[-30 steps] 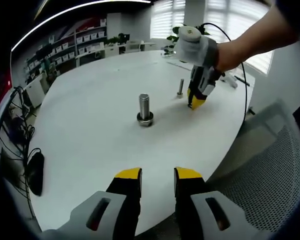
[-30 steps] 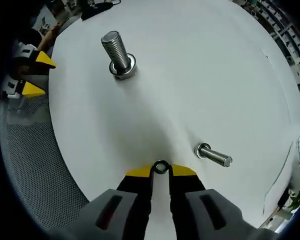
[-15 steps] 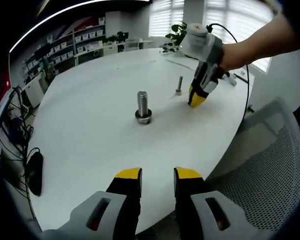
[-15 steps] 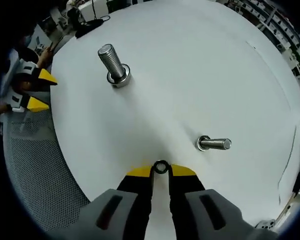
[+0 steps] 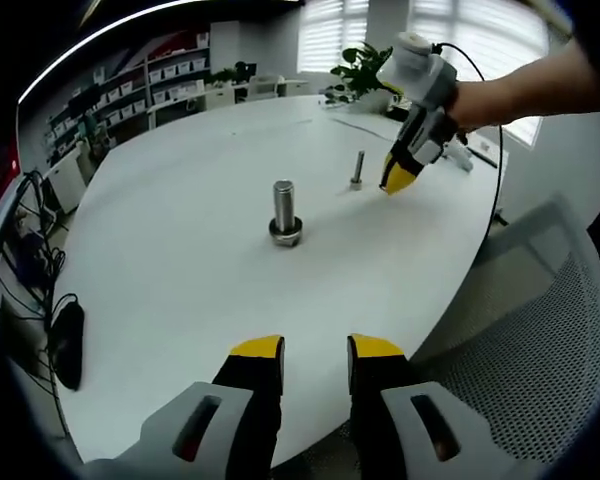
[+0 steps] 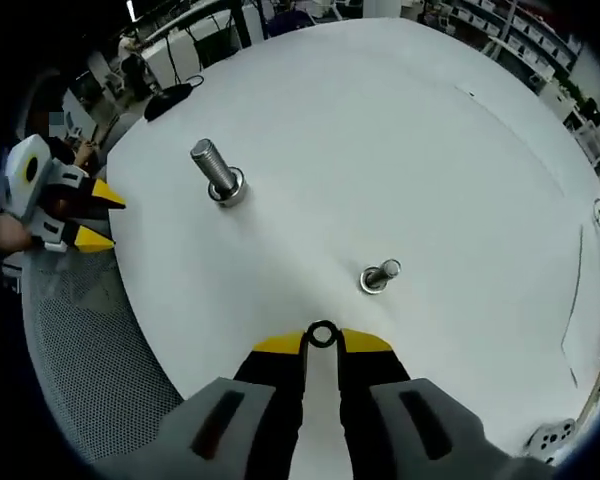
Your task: Place the washer onto the threaded stud by aligning its center hole with the stud, sliding it down to the base, and recovering from edge contact or off-axis alignment until the washer reaches the visible bottom stop.
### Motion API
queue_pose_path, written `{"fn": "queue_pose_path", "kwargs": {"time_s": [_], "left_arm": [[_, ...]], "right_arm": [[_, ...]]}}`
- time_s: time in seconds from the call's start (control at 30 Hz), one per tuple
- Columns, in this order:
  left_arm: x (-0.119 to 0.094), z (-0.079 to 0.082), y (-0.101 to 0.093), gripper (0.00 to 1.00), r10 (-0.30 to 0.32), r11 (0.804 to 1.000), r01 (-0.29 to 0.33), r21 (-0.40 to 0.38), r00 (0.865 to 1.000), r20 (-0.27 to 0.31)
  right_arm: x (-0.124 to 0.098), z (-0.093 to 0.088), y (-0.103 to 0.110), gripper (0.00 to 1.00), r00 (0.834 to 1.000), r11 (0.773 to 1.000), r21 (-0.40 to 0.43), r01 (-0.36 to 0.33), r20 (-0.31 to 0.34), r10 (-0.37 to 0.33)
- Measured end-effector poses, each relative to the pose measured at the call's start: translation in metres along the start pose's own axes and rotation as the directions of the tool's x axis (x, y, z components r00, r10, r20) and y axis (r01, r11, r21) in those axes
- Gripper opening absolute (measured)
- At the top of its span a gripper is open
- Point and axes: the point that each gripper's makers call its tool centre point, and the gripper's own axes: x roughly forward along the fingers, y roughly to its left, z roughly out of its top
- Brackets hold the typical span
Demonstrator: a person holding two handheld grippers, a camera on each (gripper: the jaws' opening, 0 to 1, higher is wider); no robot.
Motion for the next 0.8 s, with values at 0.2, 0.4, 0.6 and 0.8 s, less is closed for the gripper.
{"fn": "queue_pose_path", "kwargs": {"time_s": [0.2,0.4,0.6,0.8], "left_arm": [[0.000,0.000,0.000,0.23,-0.003,1.000,0.003,0.000,1.000,-0.002],[0.000,0.002,0.001,0.23,0.003,1.000,-0.003,-0.008,1.000,0.011],[-0.001,0.003,-0.001,0.23,0.000,1.000,0.000,-0.005,1.000,0.014],[-0.001,0.004,-0.001,0.23,-0.001,1.000,0.001,-0.006,1.000,0.021]], "right_arm": [[-0.011,0.009,-0.008,0.14,0.999,1.000,0.020,0.005,0.036,-0.006],[-0.017,0.016,-0.012,0.14,0.998,1.000,0.008,0.014,0.057,-0.015],[-0.022,0.024,-0.016,0.14,0.998,1.000,-0.016,0.026,0.063,-0.025],[-0.023,0.032,-0.018,0.14,0.998,0.999,-0.044,0.032,0.057,-0.029]]}}
